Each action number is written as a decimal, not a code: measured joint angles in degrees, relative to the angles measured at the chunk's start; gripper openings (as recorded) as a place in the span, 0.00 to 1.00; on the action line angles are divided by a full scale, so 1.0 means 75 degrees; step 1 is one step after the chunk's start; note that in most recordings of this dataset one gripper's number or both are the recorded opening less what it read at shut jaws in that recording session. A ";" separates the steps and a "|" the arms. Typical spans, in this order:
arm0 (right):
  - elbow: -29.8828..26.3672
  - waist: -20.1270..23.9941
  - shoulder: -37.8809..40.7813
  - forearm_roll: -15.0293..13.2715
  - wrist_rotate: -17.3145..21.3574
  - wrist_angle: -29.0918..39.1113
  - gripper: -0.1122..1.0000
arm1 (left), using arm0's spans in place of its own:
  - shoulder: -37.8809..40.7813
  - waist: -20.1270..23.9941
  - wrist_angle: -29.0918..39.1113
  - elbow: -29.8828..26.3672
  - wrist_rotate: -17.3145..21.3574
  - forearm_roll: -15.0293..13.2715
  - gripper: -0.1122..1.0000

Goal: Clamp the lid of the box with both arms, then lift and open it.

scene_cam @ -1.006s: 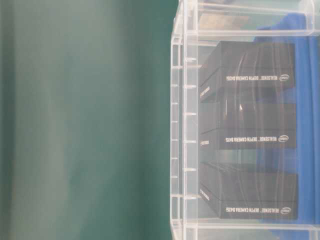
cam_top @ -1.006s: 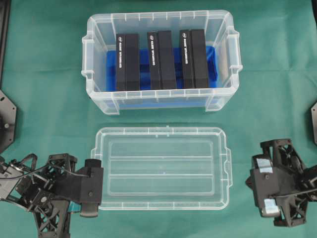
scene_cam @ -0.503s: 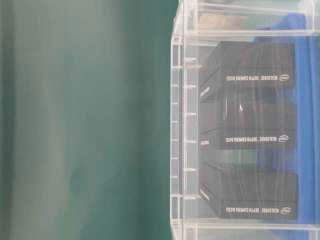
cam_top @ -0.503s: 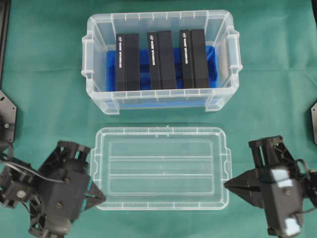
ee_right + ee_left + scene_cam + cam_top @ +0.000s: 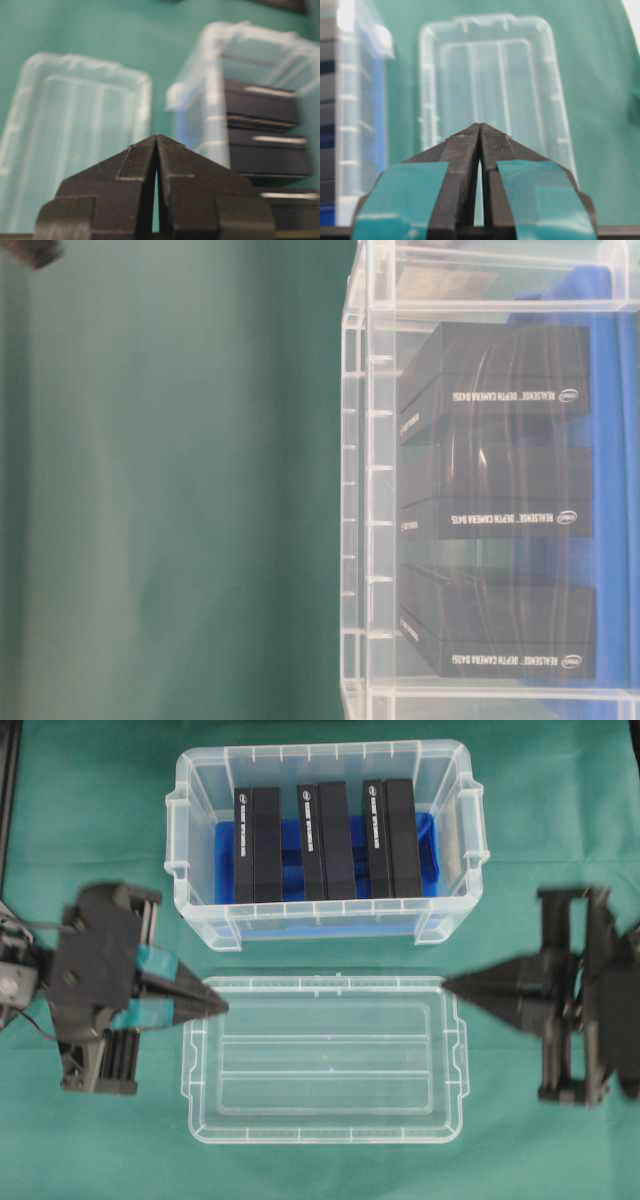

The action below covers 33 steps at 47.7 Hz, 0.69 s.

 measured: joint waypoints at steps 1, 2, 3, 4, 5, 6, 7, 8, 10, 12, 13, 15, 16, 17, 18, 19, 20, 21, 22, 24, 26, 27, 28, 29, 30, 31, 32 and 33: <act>0.0000 -0.0070 -0.0059 -0.0035 0.0000 0.0000 0.10 | -0.0035 0.0035 -0.0035 0.0000 0.0035 0.0012 0.11; 0.0000 -0.0152 -0.0129 -0.0094 0.0000 -0.0012 0.10 | -0.0070 0.0094 -0.0059 0.0000 0.0094 0.0000 0.11; 0.0000 -0.0234 -0.0211 -0.0141 0.0000 -0.0023 0.10 | -0.0105 0.0152 -0.0105 0.0000 0.0164 0.0000 0.11; 0.0000 -0.0293 -0.0258 -0.0176 0.0000 -0.0023 0.10 | -0.0152 0.0234 -0.0164 0.0000 0.0199 0.0000 0.11; 0.0000 -0.0363 -0.0316 -0.0211 0.0000 -0.0035 0.10 | -0.0176 0.0293 -0.0188 0.0000 0.0199 0.0000 0.11; 0.0000 -0.0434 -0.0387 -0.0258 -0.0012 -0.0047 0.10 | -0.0211 0.0375 -0.0223 0.0000 0.0211 0.0012 0.11; 0.0023 -0.0480 -0.0445 -0.0293 -0.0012 -0.0059 0.10 | -0.0234 0.0434 -0.0234 0.0000 0.0246 0.0000 0.11; 0.0023 -0.0539 -0.0492 -0.0316 -0.0012 -0.0070 0.10 | -0.0281 0.0527 -0.0258 0.0000 0.0281 0.0000 0.11; 0.0047 -0.0633 -0.0609 -0.0375 -0.0012 -0.0094 0.10 | -0.0352 0.0691 -0.0293 0.0000 0.0340 0.0000 0.11; 0.0082 -0.0762 -0.0703 -0.0445 -0.0012 -0.0105 0.10 | -0.0422 0.0832 -0.0316 0.0000 0.0422 0.0012 0.11; 0.0094 -0.0832 -0.0773 -0.0469 -0.0023 -0.0117 0.10 | -0.0457 0.0926 -0.0340 0.0012 0.0469 0.0000 0.11; 0.0117 -0.0984 -0.0879 -0.0516 -0.0023 -0.0129 0.10 | -0.0539 0.1066 -0.0410 0.0035 0.0527 0.0000 0.11; 0.0129 -0.1055 -0.0926 -0.0527 -0.0023 -0.0129 0.10 | -0.0586 0.1137 -0.0434 0.0047 0.0574 0.0000 0.11; 0.0129 -0.1148 -0.0984 -0.0562 -0.0023 -0.0129 0.10 | -0.0621 0.1207 -0.0469 0.0070 0.0609 0.0000 0.11; 0.0141 -0.1219 -0.1031 -0.0586 -0.0023 -0.0129 0.10 | -0.0668 0.1277 -0.0516 0.0094 0.0656 0.0012 0.11; 0.0152 -0.1277 -0.1066 -0.0609 -0.0023 -0.0129 0.10 | -0.0715 0.1336 -0.0574 0.0129 0.0703 0.0000 0.11; 0.0164 -0.1336 -0.1102 -0.0645 -0.0023 -0.0129 0.10 | -0.0773 0.1406 -0.0621 0.0152 0.0727 0.0000 0.11; 0.0176 -0.1406 -0.1137 -0.0668 -0.0023 -0.0129 0.10 | -0.0820 0.1477 -0.0668 0.0188 0.0750 0.0000 0.11; 0.0199 -0.1488 -0.1172 -0.0691 -0.0023 -0.0141 0.10 | -0.0855 0.1535 -0.0727 0.0211 0.0750 0.0000 0.11; 0.0234 -0.1641 -0.1230 -0.0738 -0.0023 -0.0141 0.10 | -0.0973 0.1652 -0.0809 0.0270 0.0809 0.0000 0.11; 0.0281 -0.1816 -0.1289 -0.0773 -0.0023 -0.0141 0.10 | -0.1113 0.1781 -0.0914 0.0328 0.0891 0.0000 0.11; 0.0305 -0.1887 -0.1301 -0.0797 -0.0023 -0.0152 0.10 | -0.1172 0.1828 -0.0937 0.0363 0.0938 0.0000 0.11; 0.0328 -0.1992 -0.1336 -0.0820 -0.0023 -0.0152 0.10 | -0.1242 0.1898 -0.0984 0.0398 0.0984 0.0012 0.11; 0.0352 -0.2062 -0.1371 -0.0844 -0.0023 -0.0164 0.10 | -0.1312 0.1945 -0.1008 0.0434 0.1020 0.0000 0.11; 0.0375 -0.2121 -0.1395 -0.0867 -0.0023 -0.0176 0.10 | -0.1371 0.2004 -0.1031 0.0469 0.1055 0.0012 0.11; 0.0398 -0.2203 -0.1418 -0.0879 -0.0023 -0.0188 0.10 | -0.1441 0.2063 -0.1066 0.0504 0.1090 0.0000 0.11; 0.0422 -0.2285 -0.1453 -0.0902 -0.0023 -0.0223 0.10 | -0.1512 0.2109 -0.1090 0.0527 0.1125 0.0012 0.11; 0.0469 -0.2379 -0.1477 -0.0926 -0.0023 -0.0258 0.10 | -0.1570 0.2168 -0.1113 0.0551 0.1137 0.0000 0.11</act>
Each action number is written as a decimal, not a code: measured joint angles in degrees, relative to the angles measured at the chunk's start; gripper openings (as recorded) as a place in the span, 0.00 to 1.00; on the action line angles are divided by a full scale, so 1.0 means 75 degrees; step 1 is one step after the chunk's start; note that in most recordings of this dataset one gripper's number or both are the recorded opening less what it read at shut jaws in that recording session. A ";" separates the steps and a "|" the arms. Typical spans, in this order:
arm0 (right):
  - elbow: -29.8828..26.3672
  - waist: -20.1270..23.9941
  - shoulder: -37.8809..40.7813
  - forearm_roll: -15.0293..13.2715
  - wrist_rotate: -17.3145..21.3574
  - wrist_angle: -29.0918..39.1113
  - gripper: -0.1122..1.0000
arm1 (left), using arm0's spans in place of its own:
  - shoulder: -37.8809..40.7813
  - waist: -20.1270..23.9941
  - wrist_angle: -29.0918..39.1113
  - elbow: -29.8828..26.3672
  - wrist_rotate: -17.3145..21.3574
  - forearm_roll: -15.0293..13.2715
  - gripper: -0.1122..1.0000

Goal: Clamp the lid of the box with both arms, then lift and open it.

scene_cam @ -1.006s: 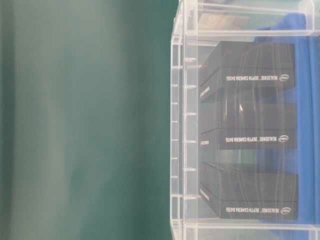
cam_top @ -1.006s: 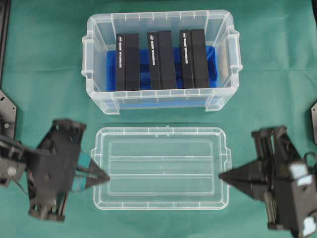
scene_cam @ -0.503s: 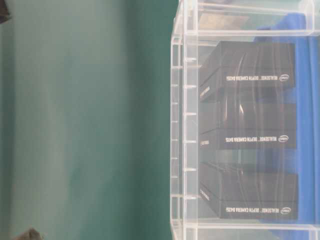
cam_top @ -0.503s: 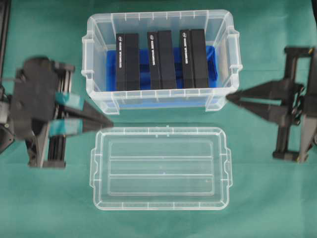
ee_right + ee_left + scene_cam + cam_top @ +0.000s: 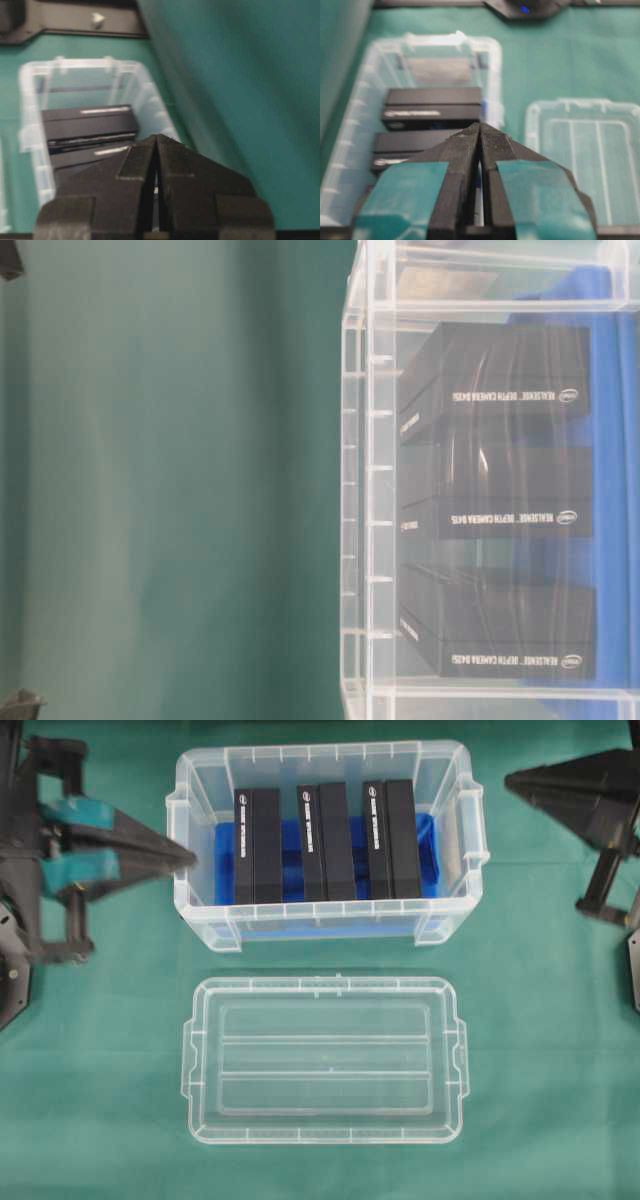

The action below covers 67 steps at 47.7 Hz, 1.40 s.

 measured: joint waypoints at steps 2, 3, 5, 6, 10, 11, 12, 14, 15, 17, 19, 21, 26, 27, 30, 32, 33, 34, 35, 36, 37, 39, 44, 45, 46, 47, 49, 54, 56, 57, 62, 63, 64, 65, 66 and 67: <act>0.0070 -0.0176 -0.0070 -0.0023 0.0000 -0.0070 0.10 | -0.0117 0.0082 -0.0047 0.0059 0.0070 0.0012 0.11; 0.0094 -0.0281 -0.0105 -0.0035 0.0000 -0.0105 0.10 | -0.0164 0.0105 -0.0070 0.0082 0.0105 0.0012 0.11; 0.0176 -0.0469 -0.0176 -0.0059 0.0000 -0.0211 0.10 | -0.0270 0.0199 -0.0129 0.0141 0.0141 0.0000 0.11; 0.0234 -0.0574 -0.0234 -0.0070 0.0000 -0.0270 0.10 | -0.0316 0.0246 -0.0141 0.0176 0.0152 0.0000 0.11; 0.0434 -0.1055 -0.0398 -0.0082 0.0000 -0.0516 0.10 | -0.0492 0.0457 -0.0270 0.0328 0.0188 0.0012 0.11; 0.0504 -0.1172 -0.0445 -0.0082 0.0000 -0.0586 0.10 | -0.0527 0.0504 -0.0316 0.0375 0.0211 0.0012 0.11; 0.0551 -0.1277 -0.0480 -0.0094 0.0000 -0.0656 0.10 | -0.0562 0.0539 -0.0352 0.0410 0.0223 0.0012 0.11; 0.0680 -0.1512 -0.0551 -0.0094 0.0000 -0.0797 0.10 | -0.0609 0.0609 -0.0457 0.0480 0.0223 0.0012 0.11; 0.0715 -0.1605 -0.0574 -0.0082 0.0000 -0.0867 0.10 | -0.0645 0.0645 -0.0516 0.0527 0.0258 0.0012 0.11; 0.0844 -0.1828 -0.0645 -0.0094 0.0000 -0.1055 0.10 | -0.0691 0.0703 -0.0621 0.0645 0.0316 0.0012 0.11; 0.0973 -0.2016 -0.0703 -0.0094 0.0000 -0.1230 0.10 | -0.0738 0.0773 -0.0750 0.0738 0.0328 0.0012 0.11; 0.1066 -0.2191 -0.0762 -0.0082 0.0000 -0.1395 0.10 | -0.0797 0.0855 -0.0855 0.0844 0.0352 0.0012 0.11; 0.1336 -0.2543 -0.0867 -0.0082 0.0023 -0.1910 0.10 | -0.0914 0.1078 -0.1172 0.1125 0.0352 0.0000 0.11; 0.1406 -0.2602 -0.0891 -0.0070 0.0023 -0.2027 0.10 | -0.0949 0.1148 -0.1242 0.1195 0.0340 0.0000 0.11; 0.1570 -0.2719 -0.0879 -0.0035 0.0047 -0.2367 0.10 | -0.0984 0.1254 -0.1395 0.1348 0.0340 0.0000 0.11; 0.1676 -0.2766 -0.0879 -0.0012 0.0047 -0.2578 0.10 | -0.0984 0.1289 -0.1488 0.1441 0.0328 0.0000 0.11; 0.1734 -0.2777 -0.0867 0.0012 0.0047 -0.2672 0.10 | -0.0984 0.1313 -0.1523 0.1488 0.0328 -0.0012 0.11; 0.1781 -0.2777 -0.0855 0.0023 0.0035 -0.2766 0.10 | -0.0984 0.1324 -0.1570 0.1535 0.0316 -0.0012 0.11; 0.1840 -0.2789 -0.0844 0.0035 0.0047 -0.2848 0.10 | -0.0984 0.1348 -0.1617 0.1594 0.0316 -0.0012 0.11; 0.1863 -0.2801 -0.0832 0.0047 0.0047 -0.2918 0.10 | -0.0984 0.1371 -0.1652 0.1629 0.0305 -0.0012 0.11; 0.1910 -0.2813 -0.0820 0.0059 0.0035 -0.3000 0.10 | -0.0984 0.1395 -0.1699 0.1676 0.0305 -0.0012 0.11; 0.1992 -0.2871 -0.0785 0.0094 0.0047 -0.3141 0.10 | -0.0996 0.1441 -0.1758 0.1734 0.0305 -0.0023 0.11; 0.2145 -0.2941 -0.0691 0.0188 0.0047 -0.3480 0.10 | -0.0996 0.1512 -0.1922 0.1898 0.0305 -0.0047 0.11; 0.2180 -0.2953 -0.0668 0.0223 0.0035 -0.3574 0.10 | -0.0996 0.1523 -0.1945 0.1922 0.0305 -0.0047 0.11; 0.2215 -0.2965 -0.0656 0.0246 0.0047 -0.3668 0.10 | -0.0996 0.1523 -0.1969 0.1945 0.0305 -0.0047 0.11; 0.2250 -0.2965 -0.0645 0.0258 0.0047 -0.3762 0.10 | -0.0996 0.1523 -0.1992 0.1969 0.0305 -0.0059 0.11; 0.2320 -0.3000 -0.0633 0.0316 0.0047 -0.3949 0.10 | -0.0996 0.1523 -0.2051 0.2016 0.0293 -0.0059 0.11; 0.2484 -0.3141 -0.0586 0.0434 0.0059 -0.4301 0.10 | -0.0996 0.1523 -0.2156 0.2145 0.0293 -0.0059 0.11; 0.2555 -0.3223 -0.0574 0.0480 0.0070 -0.4430 0.10 | -0.1008 0.1523 -0.2227 0.2215 0.0281 -0.0070 0.11; 0.2590 -0.3270 -0.0574 0.0504 0.0070 -0.4488 0.10 | -0.0996 0.1523 -0.2262 0.2250 0.0281 -0.0082 0.11; 0.2754 -0.3434 -0.0562 0.0656 0.0070 -0.4828 0.10 | -0.0996 0.1523 -0.2438 0.2414 0.0281 -0.0117 0.11; 0.2766 -0.3469 -0.0562 0.0680 0.0070 -0.4875 0.10 | -0.0996 0.1523 -0.2473 0.2449 0.0270 -0.0117 0.11; 0.2789 -0.3492 -0.0562 0.0715 0.0070 -0.4922 0.10 | -0.1008 0.1523 -0.2508 0.2484 0.0281 -0.0129 0.11; 0.2801 -0.3516 -0.0562 0.0738 0.0082 -0.4969 0.10 | -0.1008 0.1523 -0.2531 0.2508 0.0270 -0.0141 0.11; 0.2813 -0.3527 -0.0562 0.0762 0.0082 -0.5004 0.10 | -0.1008 0.1523 -0.2555 0.2531 0.0270 -0.0152 0.11; 0.2848 -0.3551 -0.0562 0.0797 0.0082 -0.5051 0.10 | -0.0996 0.1523 -0.2602 0.2555 0.0270 -0.0164 0.11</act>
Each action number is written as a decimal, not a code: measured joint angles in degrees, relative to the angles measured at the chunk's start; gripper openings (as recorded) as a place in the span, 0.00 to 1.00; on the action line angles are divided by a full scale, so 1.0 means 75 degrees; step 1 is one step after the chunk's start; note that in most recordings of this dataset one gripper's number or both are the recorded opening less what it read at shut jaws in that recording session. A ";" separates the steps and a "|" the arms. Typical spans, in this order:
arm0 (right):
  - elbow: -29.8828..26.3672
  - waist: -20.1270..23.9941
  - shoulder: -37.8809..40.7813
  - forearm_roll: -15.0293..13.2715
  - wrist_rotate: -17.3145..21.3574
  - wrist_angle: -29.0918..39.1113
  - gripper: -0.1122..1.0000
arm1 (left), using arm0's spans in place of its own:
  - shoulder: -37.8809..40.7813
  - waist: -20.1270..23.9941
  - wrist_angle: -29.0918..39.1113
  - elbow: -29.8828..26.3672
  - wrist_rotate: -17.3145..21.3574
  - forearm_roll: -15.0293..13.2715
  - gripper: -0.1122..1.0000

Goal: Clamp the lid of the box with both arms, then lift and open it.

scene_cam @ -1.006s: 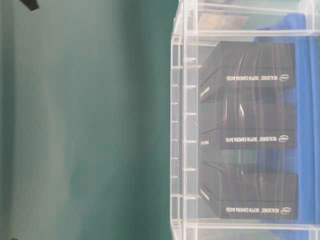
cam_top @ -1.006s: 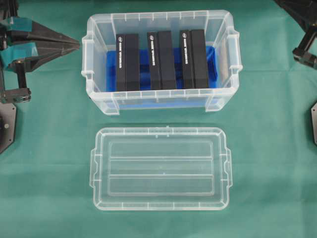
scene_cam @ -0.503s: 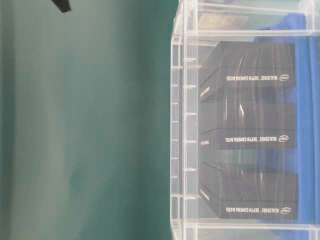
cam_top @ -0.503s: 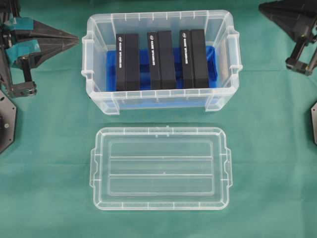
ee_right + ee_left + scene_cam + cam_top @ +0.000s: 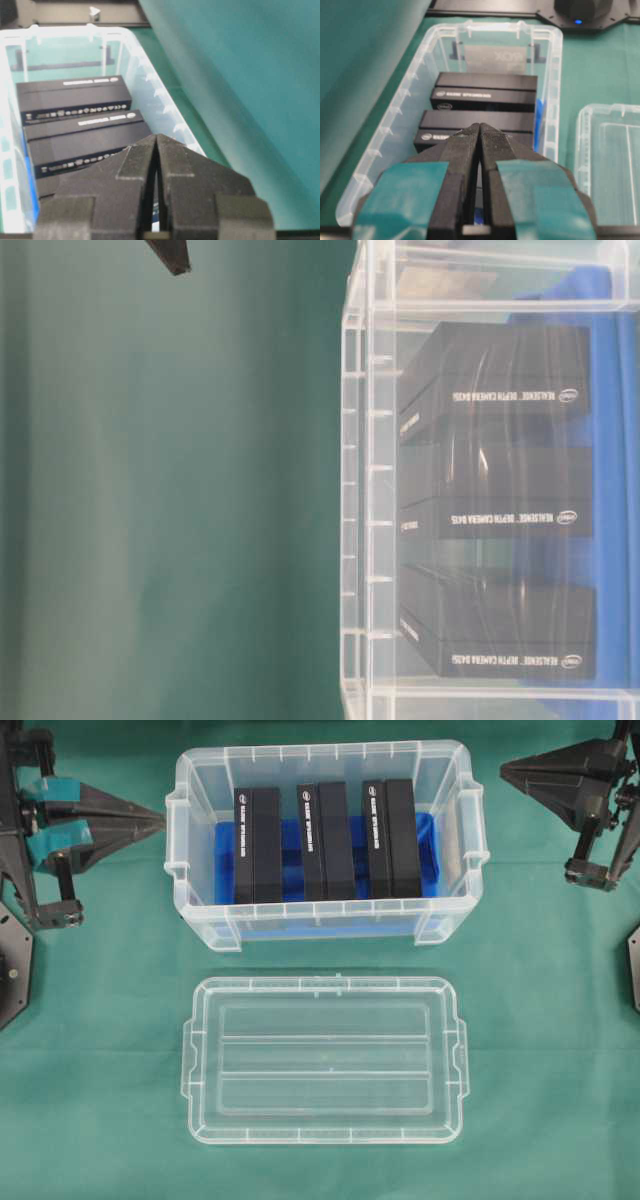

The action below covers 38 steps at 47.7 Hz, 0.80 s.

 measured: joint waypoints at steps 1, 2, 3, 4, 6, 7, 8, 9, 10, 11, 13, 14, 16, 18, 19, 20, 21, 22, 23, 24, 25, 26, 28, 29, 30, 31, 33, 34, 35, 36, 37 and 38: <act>0.0012 0.0000 0.0000 0.0023 0.0000 -0.0023 0.10 | 0.0000 0.0012 -0.0023 0.0023 -0.0012 0.0000 0.11; 0.0023 -0.0012 0.0000 0.0035 0.0000 -0.0047 0.10 | 0.0000 0.0012 -0.0059 0.0047 -0.0023 0.0000 0.11; 0.0023 -0.0012 0.0000 0.0035 0.0000 -0.0082 0.10 | 0.0000 0.0012 -0.0082 0.0070 -0.0035 0.0000 0.11; 0.0035 -0.0012 0.0000 0.0047 0.0000 -0.0105 0.10 | 0.0000 0.0012 -0.0117 0.0094 -0.0070 -0.0012 0.11; 0.0047 -0.0012 0.0000 0.0059 0.0000 -0.0117 0.10 | -0.0012 0.0012 -0.0164 0.0152 -0.0117 -0.0012 0.11; 0.0070 -0.0012 0.0000 0.0059 0.0000 -0.0129 0.10 | -0.0012 0.0012 -0.0199 0.0176 -0.0141 -0.0012 0.11; 0.0070 -0.0012 0.0012 0.0070 0.0000 -0.0141 0.10 | 0.0000 0.0012 -0.0211 0.0188 -0.0152 -0.0012 0.11; 0.0070 -0.0023 0.0012 0.0070 0.0000 -0.0141 0.10 | 0.0000 0.0012 -0.0246 0.0211 -0.0187 -0.0012 0.11; 0.0070 -0.0012 0.0012 0.0082 0.0000 -0.0141 0.10 | -0.0012 0.0000 -0.0270 0.0234 -0.0211 -0.0012 0.11; 0.0070 -0.0012 0.0012 0.0082 0.0000 -0.0141 0.10 | -0.0012 0.0012 -0.0293 0.0246 -0.0234 -0.0012 0.11; 0.0070 -0.0012 0.0035 0.0094 0.0000 -0.0152 0.10 | -0.0012 0.0000 -0.0316 0.0281 -0.0270 -0.0012 0.11; 0.0070 -0.0012 0.0035 0.0094 0.0000 -0.0141 0.10 | -0.0012 0.0012 -0.0328 0.0293 -0.0281 -0.0012 0.11; 0.0070 -0.0023 0.0047 0.0094 0.0000 -0.0152 0.10 | -0.0012 0.0012 -0.0352 0.0316 -0.0293 -0.0012 0.11; 0.0070 -0.0012 0.0047 0.0094 0.0000 -0.0152 0.10 | -0.0012 0.0012 -0.0363 0.0328 -0.0316 -0.0012 0.11; 0.0070 -0.0023 0.0047 0.0094 0.0000 -0.0152 0.10 | 0.0000 0.0012 -0.0363 0.0328 -0.0316 -0.0012 0.11; 0.0082 -0.0012 0.0047 0.0094 0.0000 -0.0152 0.10 | -0.0012 0.0012 -0.0363 0.0328 -0.0316 -0.0012 0.11; 0.0070 -0.0012 0.0047 0.0094 0.0000 -0.0152 0.10 | -0.0012 0.0000 -0.0363 0.0328 -0.0305 -0.0023 0.11; 0.0070 -0.0023 0.0047 0.0094 0.0012 -0.0152 0.10 | -0.0012 0.0000 -0.0363 0.0328 -0.0305 -0.0012 0.11; 0.0070 -0.0023 0.0047 0.0094 0.0012 -0.0152 0.10 | -0.0012 0.0012 -0.0375 0.0328 -0.0305 -0.0012 0.11; 0.0070 -0.0023 0.0059 0.0094 0.0000 -0.0152 0.10 | -0.0012 0.0012 -0.0375 0.0328 -0.0305 -0.0012 0.11; 0.0082 -0.0023 0.0059 0.0094 0.0012 -0.0152 0.10 | -0.0012 0.0000 -0.0387 0.0328 -0.0305 -0.0012 0.11; 0.0082 -0.0012 0.0059 0.0094 0.0012 -0.0152 0.10 | -0.0012 0.0000 -0.0387 0.0328 -0.0305 -0.0012 0.11; 0.0070 -0.0012 0.0059 0.0082 0.0012 -0.0152 0.10 | -0.0012 0.0000 -0.0398 0.0328 -0.0305 -0.0012 0.11; 0.0082 -0.0012 0.0059 0.0094 0.0012 -0.0152 0.10 | -0.0012 0.0012 -0.0398 0.0328 -0.0305 -0.0012 0.11; 0.0082 -0.0023 0.0059 0.0094 0.0012 -0.0152 0.10 | -0.0012 0.0012 -0.0410 0.0328 -0.0305 -0.0012 0.11; 0.0082 -0.0012 0.0059 0.0094 0.0012 -0.0152 0.10 | -0.0012 0.0012 -0.0422 0.0328 -0.0316 -0.0012 0.11; 0.0070 -0.0012 0.0059 0.0082 0.0012 -0.0164 0.10 | -0.0012 0.0000 -0.0434 0.0328 -0.0316 -0.0012 0.11; 0.0082 -0.0012 0.0059 0.0094 0.0000 -0.0188 0.10 | -0.0012 0.0012 -0.0422 0.0328 -0.0328 -0.0012 0.11; 0.0082 -0.0012 0.0059 0.0094 0.0012 -0.0199 0.10 | -0.0012 0.0012 -0.0434 0.0328 -0.0352 -0.0012 0.11; 0.0082 -0.0023 0.0059 0.0094 0.0012 -0.0223 0.10 | -0.0012 0.0012 -0.0434 0.0328 -0.0387 -0.0023 0.11; 0.0082 -0.0023 0.0059 0.0094 0.0023 -0.0246 0.10 | -0.0012 0.0000 -0.0434 0.0328 -0.0387 -0.0012 0.11; 0.0094 -0.0023 0.0059 0.0094 0.0023 -0.0270 0.10 | -0.0012 0.0012 -0.0434 0.0328 -0.0398 -0.0012 0.11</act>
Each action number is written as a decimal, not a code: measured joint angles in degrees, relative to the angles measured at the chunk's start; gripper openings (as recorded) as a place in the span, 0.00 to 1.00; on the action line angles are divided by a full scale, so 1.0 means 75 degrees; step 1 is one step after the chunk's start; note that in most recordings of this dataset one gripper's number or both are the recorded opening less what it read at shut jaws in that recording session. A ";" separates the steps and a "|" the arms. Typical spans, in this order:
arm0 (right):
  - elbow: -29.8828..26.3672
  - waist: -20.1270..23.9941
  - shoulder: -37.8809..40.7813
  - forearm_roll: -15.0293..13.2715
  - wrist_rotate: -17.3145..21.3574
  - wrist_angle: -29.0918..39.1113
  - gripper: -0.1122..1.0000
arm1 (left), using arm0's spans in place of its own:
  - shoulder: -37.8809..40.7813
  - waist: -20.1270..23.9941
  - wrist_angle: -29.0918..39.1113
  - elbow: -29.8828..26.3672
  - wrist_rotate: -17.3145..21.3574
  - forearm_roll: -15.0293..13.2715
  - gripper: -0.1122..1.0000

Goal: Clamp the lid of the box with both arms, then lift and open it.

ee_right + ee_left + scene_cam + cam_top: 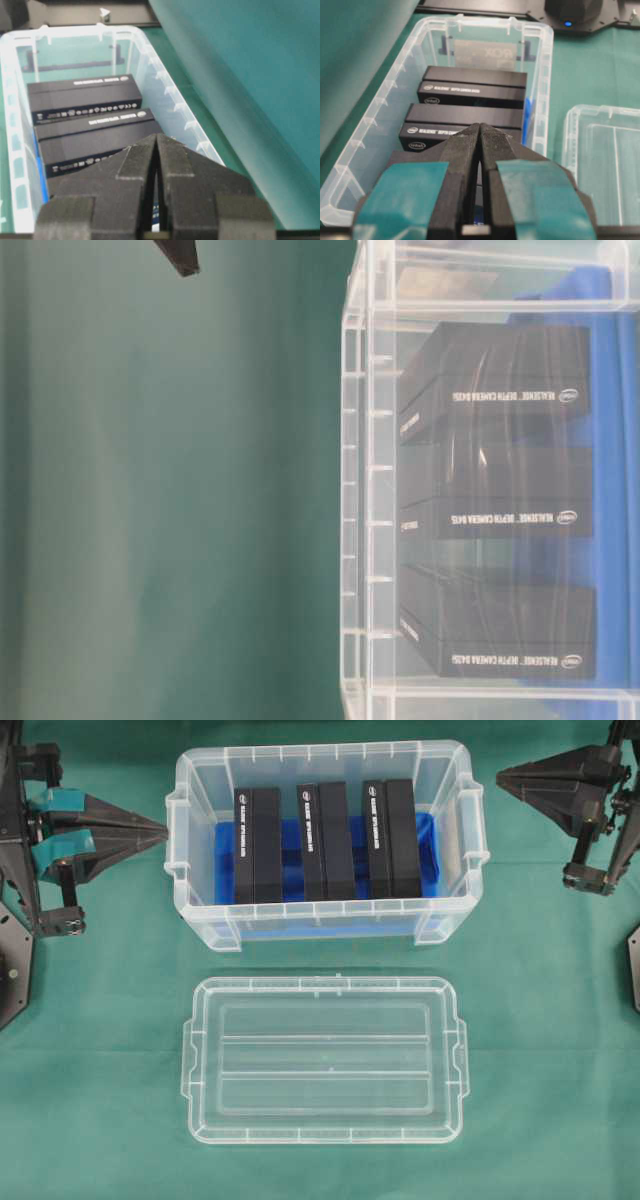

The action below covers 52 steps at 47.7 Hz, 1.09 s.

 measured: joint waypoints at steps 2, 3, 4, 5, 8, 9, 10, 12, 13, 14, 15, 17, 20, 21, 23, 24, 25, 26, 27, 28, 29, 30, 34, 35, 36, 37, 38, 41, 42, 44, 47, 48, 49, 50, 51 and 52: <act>0.0012 0.0012 0.0000 0.0000 0.0035 -0.0035 0.10 | 0.0000 -0.0012 0.0000 0.0000 -0.0035 0.0000 0.11; 0.0012 0.0012 0.0000 0.0012 0.0059 -0.0059 0.10 | 0.0000 -0.0012 0.0000 0.0000 -0.0047 0.0000 0.11; 0.0023 0.0012 0.0000 0.0000 0.0082 -0.0070 0.10 | 0.0000 -0.0035 0.0000 0.0000 -0.0059 -0.0012 0.11; 0.0023 0.0023 0.0000 0.0000 0.0105 -0.0070 0.10 | 0.0000 -0.0047 0.0000 0.0000 -0.0070 0.0000 0.11; 0.0035 0.0070 0.0012 0.0012 0.0176 -0.0082 0.10 | 0.0000 -0.0129 0.0000 0.0000 -0.0094 -0.0012 0.11; 0.0035 0.0105 0.0012 0.0012 0.0188 -0.0082 0.10 | 0.0000 -0.0164 0.0000 0.0000 -0.0094 0.0000 0.11; 0.0047 0.0141 0.0000 0.0012 0.0188 -0.0082 0.10 | 0.0000 -0.0211 0.0000 0.0000 -0.0094 0.0000 0.11; 0.0059 0.0234 0.0012 0.0012 0.0199 -0.0082 0.10 | 0.0000 -0.0281 0.0000 0.0000 -0.0105 0.0000 0.11; 0.0059 0.0270 0.0012 0.0012 0.0199 -0.0082 0.10 | 0.0000 -0.0328 0.0000 0.0000 -0.0141 -0.0012 0.11; 0.0059 0.0328 0.0012 0.0012 0.0211 -0.0082 0.10 | 0.0000 -0.0363 0.0000 0.0000 -0.0152 0.0000 0.11; 0.0059 0.0375 0.0012 0.0012 0.0211 -0.0082 0.10 | 0.0000 -0.0398 0.0000 0.0000 -0.0141 -0.0012 0.11; 0.0059 0.0445 0.0012 0.0012 0.0211 -0.0082 0.10 | 0.0000 -0.0480 0.0000 0.0000 -0.0187 -0.0012 0.11; 0.0059 0.0563 0.0012 0.0012 0.0211 -0.0082 0.10 | 0.0000 -0.0551 0.0000 0.0000 -0.0199 -0.0012 0.11; 0.0047 0.0598 0.0012 0.0012 0.0211 -0.0082 0.10 | 0.0000 -0.0563 0.0000 0.0000 -0.0223 -0.0012 0.11; 0.0059 0.0645 0.0012 0.0012 0.0211 -0.0082 0.10 | 0.0000 -0.0574 0.0000 0.0000 -0.0223 -0.0012 0.11; 0.0059 0.0668 0.0012 0.0012 0.0211 -0.0082 0.10 | 0.0000 -0.0586 0.0000 0.0000 -0.0211 -0.0012 0.11; 0.0059 0.0680 0.0012 0.0012 0.0211 -0.0082 0.10 | 0.0000 -0.0598 0.0000 0.0000 -0.0211 -0.0012 0.11; 0.0059 0.0691 0.0012 0.0012 0.0211 -0.0082 0.10 | 0.0000 -0.0586 0.0000 0.0000 -0.0211 -0.0012 0.11; 0.0059 0.0691 0.0012 0.0012 0.0211 -0.0082 0.10 | 0.0000 -0.0598 0.0000 0.0000 -0.0211 0.0000 0.11; 0.0059 0.0691 0.0012 0.0012 0.0211 -0.0082 0.10 | 0.0000 -0.0598 0.0000 0.0000 -0.0211 -0.0012 0.11; 0.0047 0.0691 0.0012 0.0000 0.0211 -0.0082 0.10 | 0.0000 -0.0598 0.0000 0.0000 -0.0223 -0.0012 0.11; 0.0059 0.0691 0.0000 0.0012 0.0211 -0.0070 0.10 | 0.0000 -0.0598 0.0000 0.0000 -0.0223 0.0000 0.11; 0.0059 0.0691 0.0012 0.0000 0.0211 -0.0070 0.10 | 0.0000 -0.0598 0.0000 0.0000 -0.0223 -0.0012 0.11; 0.0059 0.0691 0.0012 0.0012 0.0211 -0.0070 0.10 | 0.0000 -0.0598 0.0000 0.0000 -0.0223 0.0000 0.11; 0.0059 0.0691 0.0012 0.0012 0.0211 -0.0070 0.10 | 0.0000 -0.0598 0.0000 0.0000 -0.0223 -0.0012 0.11; 0.0047 0.0691 0.0000 0.0012 0.0211 -0.0070 0.10 | 0.0000 -0.0598 0.0000 0.0000 -0.0223 -0.0012 0.11; 0.0059 0.0703 0.0012 0.0012 0.0211 -0.0070 0.10 | 0.0000 -0.0598 0.0000 0.0000 -0.0223 -0.0012 0.11; 0.0047 0.0691 0.0012 0.0012 0.0211 -0.0059 0.10 | 0.0000 -0.0598 0.0000 0.0000 -0.0223 0.0000 0.11; 0.0059 0.0703 0.0012 0.0012 0.0211 -0.0070 0.10 | 0.0000 -0.0598 0.0000 0.0000 -0.0223 0.0000 0.11; 0.0059 0.0691 0.0012 0.0012 0.0211 -0.0070 0.10 | 0.0000 -0.0598 0.0000 0.0000 -0.0223 0.0000 0.11; 0.0047 0.0691 0.0012 0.0012 0.0211 -0.0070 0.10 | -0.0012 -0.0598 0.0000 0.0000 -0.0223 -0.0012 0.11; 0.0047 0.0703 0.0012 0.0012 0.0211 -0.0070 0.10 | 0.0000 -0.0598 0.0000 0.0000 -0.0223 -0.0012 0.11; 0.0059 0.0691 0.0012 0.0012 0.0211 -0.0070 0.10 | 0.0000 -0.0598 0.0000 0.0000 -0.0223 0.0000 0.11; 0.0047 0.0703 0.0012 0.0012 0.0211 -0.0070 0.10 | 0.0000 -0.0598 0.0000 0.0000 -0.0223 -0.0012 0.11; 0.0059 0.0703 0.0012 0.0012 0.0211 -0.0070 0.10 | 0.0000 -0.0598 0.0000 0.0000 -0.0223 -0.0012 0.11; 0.0059 0.0703 0.0012 0.0012 0.0211 -0.0070 0.10 | 0.0000 -0.0598 0.0000 0.0000 -0.0223 0.0000 0.11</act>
